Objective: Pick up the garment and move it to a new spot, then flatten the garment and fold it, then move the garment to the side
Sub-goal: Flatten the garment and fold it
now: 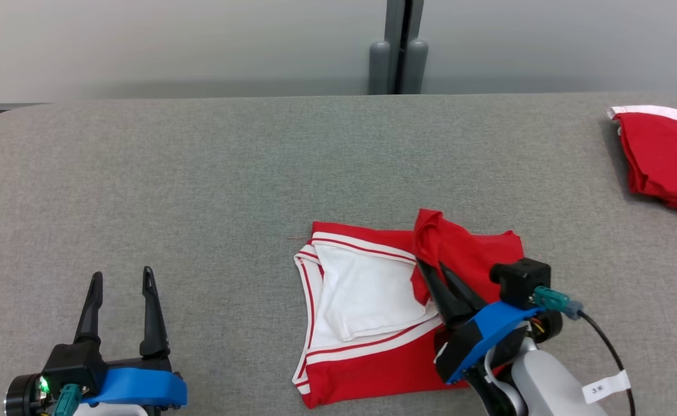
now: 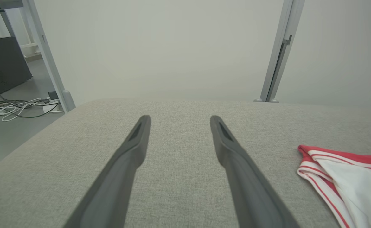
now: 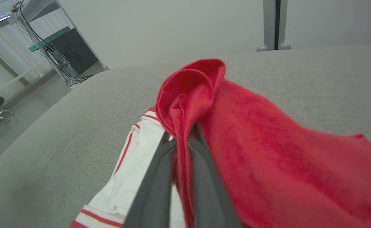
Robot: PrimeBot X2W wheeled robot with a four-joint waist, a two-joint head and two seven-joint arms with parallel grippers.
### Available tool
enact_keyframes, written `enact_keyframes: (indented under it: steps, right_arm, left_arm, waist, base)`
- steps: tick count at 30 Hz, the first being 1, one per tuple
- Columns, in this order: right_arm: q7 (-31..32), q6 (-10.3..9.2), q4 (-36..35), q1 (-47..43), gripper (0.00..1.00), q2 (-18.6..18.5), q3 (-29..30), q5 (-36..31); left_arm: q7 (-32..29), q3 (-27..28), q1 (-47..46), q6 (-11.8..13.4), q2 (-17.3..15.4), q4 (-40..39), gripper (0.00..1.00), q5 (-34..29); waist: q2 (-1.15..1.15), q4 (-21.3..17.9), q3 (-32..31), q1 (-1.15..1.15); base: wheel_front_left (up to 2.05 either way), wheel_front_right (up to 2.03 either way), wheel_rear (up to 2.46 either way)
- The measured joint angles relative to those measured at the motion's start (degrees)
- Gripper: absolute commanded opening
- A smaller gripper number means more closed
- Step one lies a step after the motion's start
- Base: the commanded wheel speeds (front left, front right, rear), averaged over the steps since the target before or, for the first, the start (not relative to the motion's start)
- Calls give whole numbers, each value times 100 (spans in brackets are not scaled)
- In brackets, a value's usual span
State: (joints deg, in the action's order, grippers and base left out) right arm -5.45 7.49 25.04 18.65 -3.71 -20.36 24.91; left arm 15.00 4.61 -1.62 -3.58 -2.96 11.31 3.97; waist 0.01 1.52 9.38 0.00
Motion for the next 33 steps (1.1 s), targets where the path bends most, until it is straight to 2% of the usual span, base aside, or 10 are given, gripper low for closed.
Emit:
enact_keyframes:
  steps: [14,15,16,17,25,29,33]
  right_arm:
    - [-205,0,374,653,0,87,-1427,693]
    - [-225,0,444,690,8,89,-1479,739]
    - [-230,0,539,726,71,90,-1507,782]
    - [-256,0,619,760,100,88,-1546,806]
    - [-656,0,990,990,100,91,-1580,869]
    - [-839,0,1078,1073,100,83,-1217,532]
    - [-925,0,895,1039,100,-136,-743,225]
  left_arm:
    - [0,-182,-207,-33,4,143,100,60]
    - [0,-187,-207,-33,3,146,100,65]
    - [0,-190,-207,-33,2,153,100,67]
    - [0,-190,-209,-33,2,159,100,68]
    - [0,-201,-199,-11,3,160,100,101]
    - [0,-214,-197,1,3,155,100,105]
    - [0,-223,-182,0,2,137,100,102]
  waist:
    - [-1,299,132,0]
    - [-1,313,132,0]
    - [-1,324,130,0]
    - [-1,332,128,0]
    - [-1,262,74,0]
    - [-1,155,31,0]
    - [-1,50,-31,0]
  base:
    - [0,0,0]
    - [0,0,0]
    - [0,0,0]
    - [0,0,0]
    - [0,0,0]
    - [0,0,0]
    - [0,0,0]
